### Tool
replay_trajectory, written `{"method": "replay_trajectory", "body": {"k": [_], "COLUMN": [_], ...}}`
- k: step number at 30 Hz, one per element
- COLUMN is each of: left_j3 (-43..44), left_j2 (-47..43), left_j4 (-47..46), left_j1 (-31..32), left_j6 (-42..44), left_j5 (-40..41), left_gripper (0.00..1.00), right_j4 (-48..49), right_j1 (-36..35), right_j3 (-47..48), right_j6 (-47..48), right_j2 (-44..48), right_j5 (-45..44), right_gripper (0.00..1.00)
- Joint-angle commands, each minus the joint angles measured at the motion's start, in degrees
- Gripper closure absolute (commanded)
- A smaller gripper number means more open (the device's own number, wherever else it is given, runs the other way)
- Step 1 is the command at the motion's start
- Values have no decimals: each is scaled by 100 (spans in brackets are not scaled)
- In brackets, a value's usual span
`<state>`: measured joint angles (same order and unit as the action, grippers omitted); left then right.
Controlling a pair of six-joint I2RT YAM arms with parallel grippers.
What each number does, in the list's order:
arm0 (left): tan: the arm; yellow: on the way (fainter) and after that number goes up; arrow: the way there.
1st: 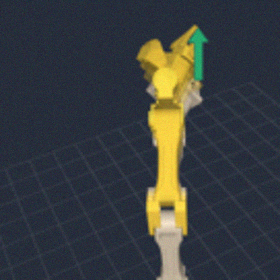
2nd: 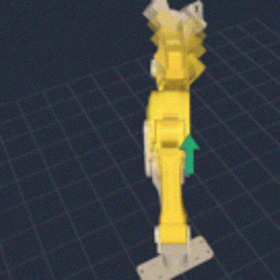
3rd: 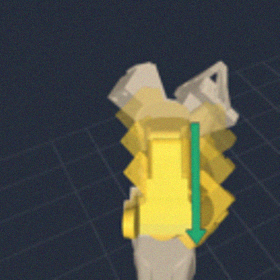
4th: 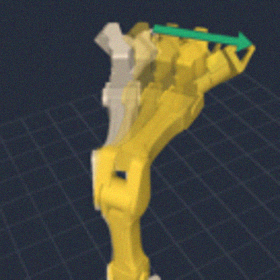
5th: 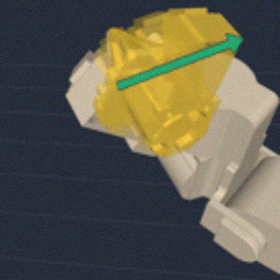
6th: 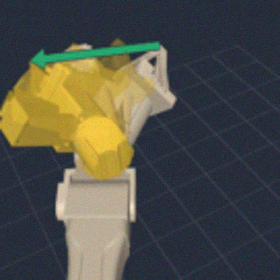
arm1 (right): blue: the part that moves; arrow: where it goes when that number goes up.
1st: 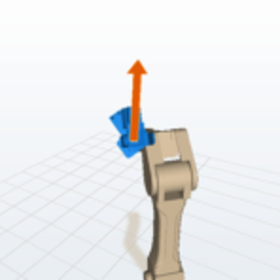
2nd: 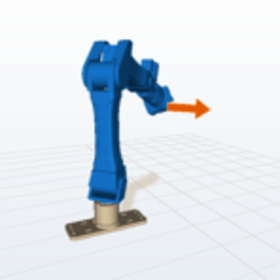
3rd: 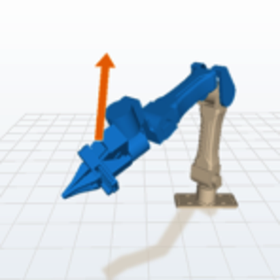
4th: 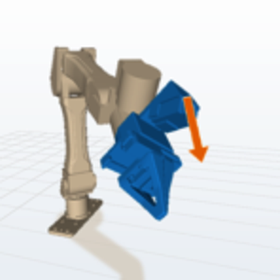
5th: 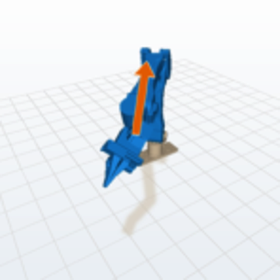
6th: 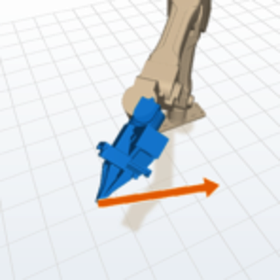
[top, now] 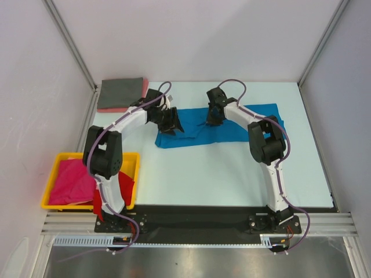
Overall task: Fold and stack the t-shirts
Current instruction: Fold the tshirt
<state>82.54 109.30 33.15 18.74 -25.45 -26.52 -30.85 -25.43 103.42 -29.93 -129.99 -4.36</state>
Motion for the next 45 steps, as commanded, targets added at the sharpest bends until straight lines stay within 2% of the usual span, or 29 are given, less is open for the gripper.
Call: {"method": "replay_trajectory", "body": {"k": [1,3,10,13,24,27,28,35,40,45], "left_j3": [262,306,579,710,1000,1123,1141,939,1220,1238], "left_j2": [214,381,1005,1233,1797,1867,1859,1305,1024,909], "left_j4": [-370,-528,-862,-994,-933,-758,-705,-441,-99,-98], "left_j1": [50,112,419,534,771,763,771,771,771,701], "left_j6": [-232,-372,-645,-759,-804,-628,-532,-197,5,58], "left_j5": [-414,-546,-933,-995,-697,-548,-512,-204,-116,-89], "left_gripper": [46,49,57,58,59,57,57,51,47,46], "right_j4": [-27,26,141,176,220,72,36,-694,-879,-563], "right_j1": [-6,21,135,170,398,547,600,1373,2241,2911], "right_j3": [83,-14,-102,-58,21,38,38,-215,-699,-1534], "right_j6": [49,84,110,84,-215,-127,-75,549,559,708], "right_j2": [220,273,238,194,-17,96,167,1010,1423,1828], "right_j5": [93,128,348,383,725,709,700,33,-170,-319], "right_gripper": [75,82,86,87,83,79,75,65,63,64]}}
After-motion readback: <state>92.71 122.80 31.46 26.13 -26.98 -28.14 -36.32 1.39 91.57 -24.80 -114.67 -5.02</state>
